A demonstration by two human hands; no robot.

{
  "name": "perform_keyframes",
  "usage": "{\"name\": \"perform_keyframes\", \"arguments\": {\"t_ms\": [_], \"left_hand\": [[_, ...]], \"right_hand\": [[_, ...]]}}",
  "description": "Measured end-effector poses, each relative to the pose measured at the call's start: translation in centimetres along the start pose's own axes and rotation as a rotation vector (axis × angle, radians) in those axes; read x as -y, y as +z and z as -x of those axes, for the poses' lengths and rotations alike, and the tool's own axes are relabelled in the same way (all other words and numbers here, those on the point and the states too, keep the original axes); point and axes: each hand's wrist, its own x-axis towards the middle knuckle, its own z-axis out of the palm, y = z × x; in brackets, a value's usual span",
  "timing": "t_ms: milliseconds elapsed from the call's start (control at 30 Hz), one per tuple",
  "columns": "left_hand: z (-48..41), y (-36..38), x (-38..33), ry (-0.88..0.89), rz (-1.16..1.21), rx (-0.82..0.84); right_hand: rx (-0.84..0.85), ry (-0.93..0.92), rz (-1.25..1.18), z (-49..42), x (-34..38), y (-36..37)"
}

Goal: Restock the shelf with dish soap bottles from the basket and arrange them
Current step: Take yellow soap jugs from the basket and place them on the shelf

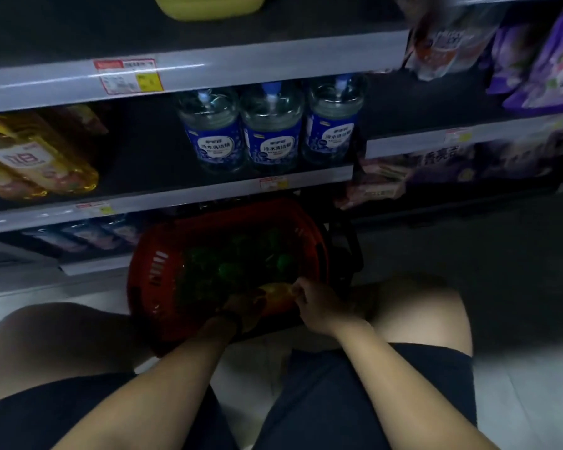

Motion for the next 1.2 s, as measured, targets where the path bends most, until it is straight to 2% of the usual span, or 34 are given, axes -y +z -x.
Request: {"name": "perform_keyframes", "arguments": {"t_ms": [100,167,233,300,400,533,767,933,1200], "left_hand": [[-2.3,-0.2,-1.3,-0.048,-0.099,0.096],[-3.1,-0.6,-2.0,-0.101,-0.045,0.144],[-3.8,-0.3,-2.3,-0.190,0.101,0.173],[-4.9,0.9,-1.5,-0.206,0.197,0.164],[-6.3,2.7,0.4,-0.170,0.242,0.141],[-6.3,2.6,0.6,-0.224,0.326,0.201],[-1.0,0.8,1.3,-0.161,0.445,-0.040],[5.2,-1.4,1.1,-0.019,0.270,-0.229],[12.3,-6.3,0.2,0.101,0.335,-0.462]], "right_hand": [[0.122,0.037,0.058,-1.1,-0.4,0.8],[0.154,0.059,0.052,-1.9,-0.4,1.1],[0.133,0.060,0.021,-2.6,-0.4,1.2],[0.086,0.051,-0.007,-2.8,-0.3,1.0],[0.038,0.066,-0.036,-3.7,-0.5,0.7],[0.053,0.103,-0.061,-4.6,-0.3,0.5],[0.038,0.102,-0.064,-4.3,0.4,0.3],[0.000,0.048,-0.079,-3.1,1.4,0.3],[-0.063,-0.096,-0.199,0.9,3.4,-0.3]]}}
